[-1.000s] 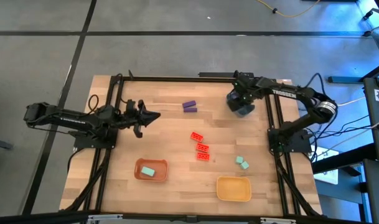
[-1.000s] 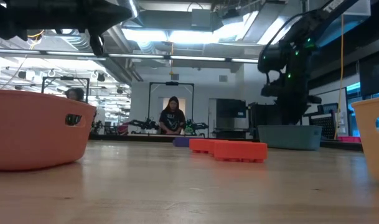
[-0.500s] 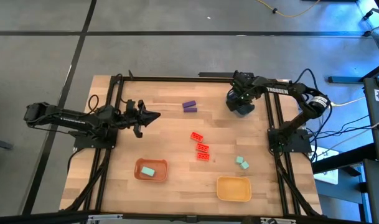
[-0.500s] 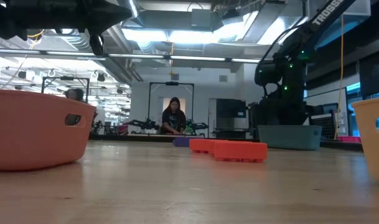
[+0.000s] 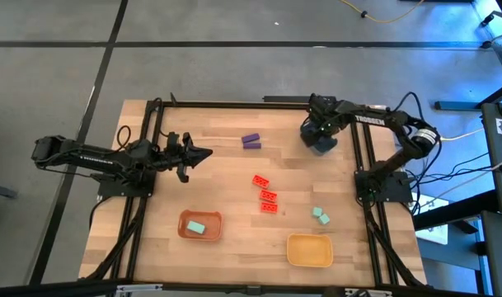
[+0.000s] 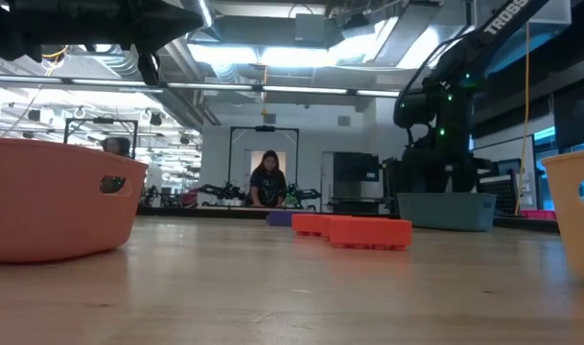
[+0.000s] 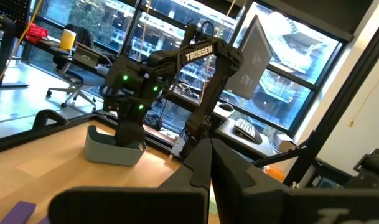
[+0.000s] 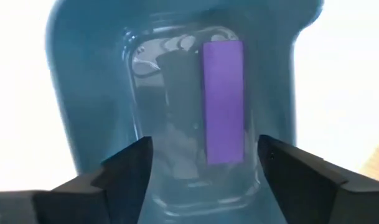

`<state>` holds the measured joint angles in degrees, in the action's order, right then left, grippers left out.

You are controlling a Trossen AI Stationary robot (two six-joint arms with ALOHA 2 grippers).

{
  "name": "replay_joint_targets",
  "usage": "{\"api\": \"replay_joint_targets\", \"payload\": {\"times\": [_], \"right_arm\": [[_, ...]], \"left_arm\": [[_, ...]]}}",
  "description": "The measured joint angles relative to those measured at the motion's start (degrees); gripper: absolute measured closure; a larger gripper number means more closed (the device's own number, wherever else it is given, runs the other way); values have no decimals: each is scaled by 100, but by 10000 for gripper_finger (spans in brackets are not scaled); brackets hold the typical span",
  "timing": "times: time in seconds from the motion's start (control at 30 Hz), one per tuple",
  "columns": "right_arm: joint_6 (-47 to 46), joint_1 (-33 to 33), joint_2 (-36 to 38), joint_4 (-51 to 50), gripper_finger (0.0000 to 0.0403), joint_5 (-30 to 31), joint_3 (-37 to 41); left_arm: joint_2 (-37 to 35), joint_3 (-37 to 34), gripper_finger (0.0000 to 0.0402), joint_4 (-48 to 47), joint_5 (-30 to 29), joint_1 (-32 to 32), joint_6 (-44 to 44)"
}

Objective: Sort & place blocks by color
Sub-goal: Put the top light blue block into the brown bin

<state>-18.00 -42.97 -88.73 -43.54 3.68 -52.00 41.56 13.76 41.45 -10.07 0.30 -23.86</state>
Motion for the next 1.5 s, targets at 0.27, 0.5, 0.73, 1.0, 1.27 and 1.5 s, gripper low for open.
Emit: {"api": "replay_joint_targets", "payload": {"times": [0.27,0.5,0.73,1.0,1.27,1.5], "right_arm": [[501,-38,1124,-502,113,254,-662],[-324,793,2728,1377,119,-1523,-192],[-1178,2542,3608,4421,119,-1463,1013],[-897,3344,3649,5325,119,-741,1241],[-855,3358,3645,5323,118,-723,1241],[-833,3358,3645,5321,118,-723,1241]], "left_arm": [[-2,0,401,0,41,0,0],[-2,0,401,-13,76,0,13],[-2,0,401,-24,217,7,96],[-2,0,402,-26,337,4,11],[-2,0,401,-26,306,4,2],[-2,0,401,-26,271,4,0]]}}
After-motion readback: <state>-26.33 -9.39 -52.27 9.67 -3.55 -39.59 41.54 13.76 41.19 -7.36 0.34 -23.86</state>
